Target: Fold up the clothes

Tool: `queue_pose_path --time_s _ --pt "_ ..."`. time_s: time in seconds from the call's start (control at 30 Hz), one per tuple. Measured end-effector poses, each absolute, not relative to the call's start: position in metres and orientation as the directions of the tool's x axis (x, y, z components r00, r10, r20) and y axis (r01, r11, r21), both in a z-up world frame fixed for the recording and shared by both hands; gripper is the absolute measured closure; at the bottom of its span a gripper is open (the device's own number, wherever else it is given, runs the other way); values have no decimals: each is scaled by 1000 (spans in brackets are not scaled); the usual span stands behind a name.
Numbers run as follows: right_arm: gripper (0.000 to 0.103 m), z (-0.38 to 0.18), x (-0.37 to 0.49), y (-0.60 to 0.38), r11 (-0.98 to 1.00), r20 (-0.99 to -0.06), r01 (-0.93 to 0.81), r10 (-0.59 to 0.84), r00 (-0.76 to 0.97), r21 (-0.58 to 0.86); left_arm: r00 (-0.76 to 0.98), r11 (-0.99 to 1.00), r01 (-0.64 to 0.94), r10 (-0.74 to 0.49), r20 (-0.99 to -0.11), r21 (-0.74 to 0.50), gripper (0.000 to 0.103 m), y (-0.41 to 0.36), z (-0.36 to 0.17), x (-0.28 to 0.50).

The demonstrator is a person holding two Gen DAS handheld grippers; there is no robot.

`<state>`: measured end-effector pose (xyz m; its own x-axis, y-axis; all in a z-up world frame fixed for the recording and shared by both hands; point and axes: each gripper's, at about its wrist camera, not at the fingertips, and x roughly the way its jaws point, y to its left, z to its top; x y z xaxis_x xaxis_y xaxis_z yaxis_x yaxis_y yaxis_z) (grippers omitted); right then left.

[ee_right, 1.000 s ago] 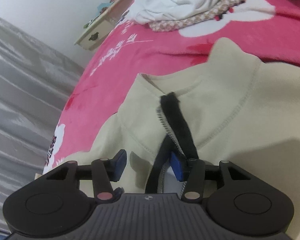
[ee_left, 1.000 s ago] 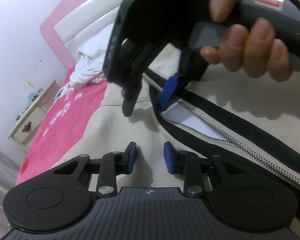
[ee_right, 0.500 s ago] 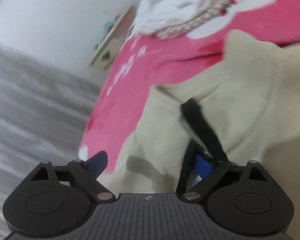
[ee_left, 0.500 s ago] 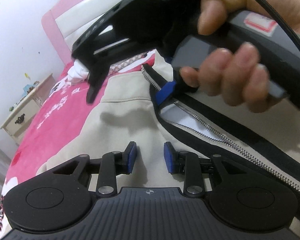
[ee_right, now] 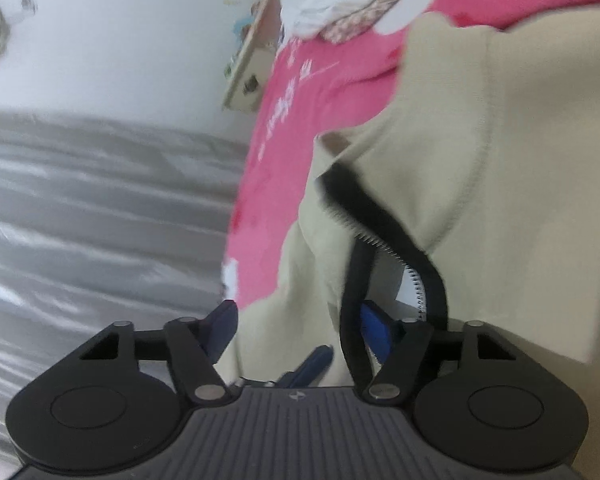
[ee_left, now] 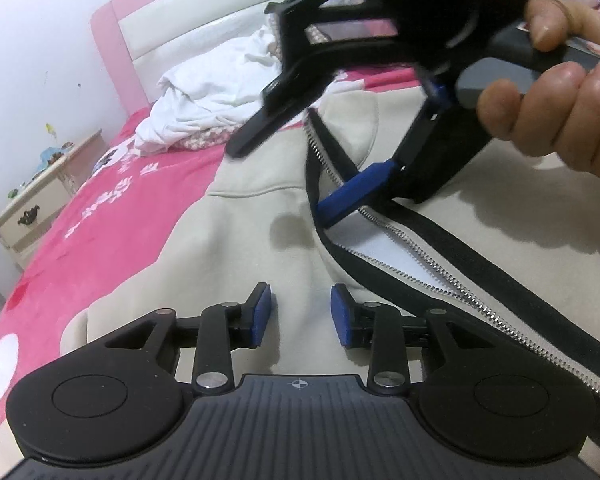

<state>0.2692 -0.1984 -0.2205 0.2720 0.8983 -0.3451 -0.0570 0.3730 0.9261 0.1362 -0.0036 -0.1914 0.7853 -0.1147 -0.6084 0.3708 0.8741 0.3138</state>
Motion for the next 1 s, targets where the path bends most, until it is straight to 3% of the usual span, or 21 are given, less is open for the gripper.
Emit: queue_pose_path --time_s 0.2,0.33,0.6,0.8,1.0 --pt "34 -224 266 -208 231 -200 -66 929 312 971 786 873 370 -112 -608 317 70 -7 -192 133" --pt "34 -216 269 -206 230 -187 -99 926 327 968 787 876 362 -105 -608 318 70 -6 -192 133" --pt "37 -205 271 -192 341 -280 -136 898 340 930 789 878 356 -99 -606 321 68 -3 -191 136" --pt "37 -182 272 -189 619 -507 -153 741 441 770 786 884 354 -103 -610 306 66 0 -190 136" --pt "36 -183 278 -176 674 -557 -151 698 450 723 785 885 352 -103 -611 304 66 0 -190 136"
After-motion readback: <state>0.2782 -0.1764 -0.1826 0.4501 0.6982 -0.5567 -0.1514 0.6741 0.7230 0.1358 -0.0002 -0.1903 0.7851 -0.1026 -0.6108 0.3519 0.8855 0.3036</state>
